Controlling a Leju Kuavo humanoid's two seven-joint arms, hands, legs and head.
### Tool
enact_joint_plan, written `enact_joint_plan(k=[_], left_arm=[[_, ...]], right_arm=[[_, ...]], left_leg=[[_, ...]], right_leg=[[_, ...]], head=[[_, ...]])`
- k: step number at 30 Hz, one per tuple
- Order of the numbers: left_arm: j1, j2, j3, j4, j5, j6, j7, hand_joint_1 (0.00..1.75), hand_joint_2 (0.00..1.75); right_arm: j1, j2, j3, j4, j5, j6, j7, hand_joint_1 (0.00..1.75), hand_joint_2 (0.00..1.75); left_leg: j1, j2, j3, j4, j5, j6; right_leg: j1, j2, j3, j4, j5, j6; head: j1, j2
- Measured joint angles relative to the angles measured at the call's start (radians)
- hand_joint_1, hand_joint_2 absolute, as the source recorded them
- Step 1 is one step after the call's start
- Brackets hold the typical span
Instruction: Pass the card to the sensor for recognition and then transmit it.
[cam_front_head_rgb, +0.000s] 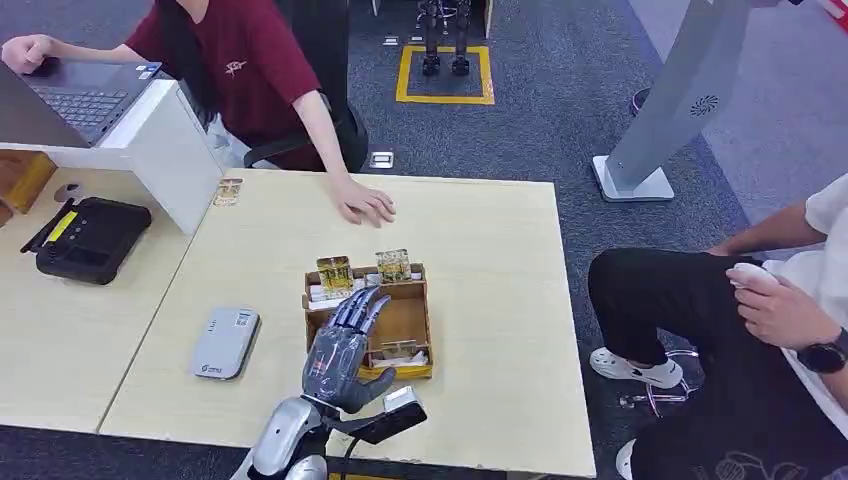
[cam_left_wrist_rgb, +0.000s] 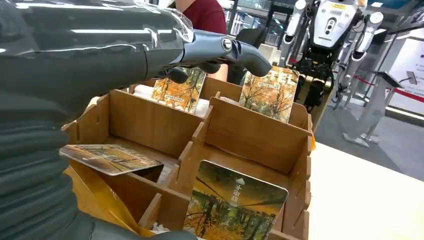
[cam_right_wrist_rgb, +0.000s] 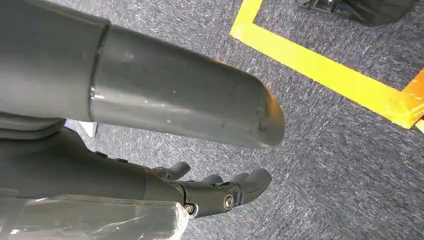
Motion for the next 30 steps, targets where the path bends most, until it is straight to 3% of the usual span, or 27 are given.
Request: enact_joint_plan(k=[30], left_arm=[[-0.022, -0.035, 0.000, -0.001, 0.041, -0.023, -0.032, 0.00, 1.75]], right_arm=[[-0.001, 0.001, 0.006, 0.000, -0.007, -0.002, 0.005, 0.00, 0.00]], left_leg=[[0.000, 0.000, 0.000, 0.000, 0.000, 0.000]], right_leg=[[0.000, 0.000, 0.000, 0.000, 0.000, 0.000]], head=[[0.000, 0.000]])
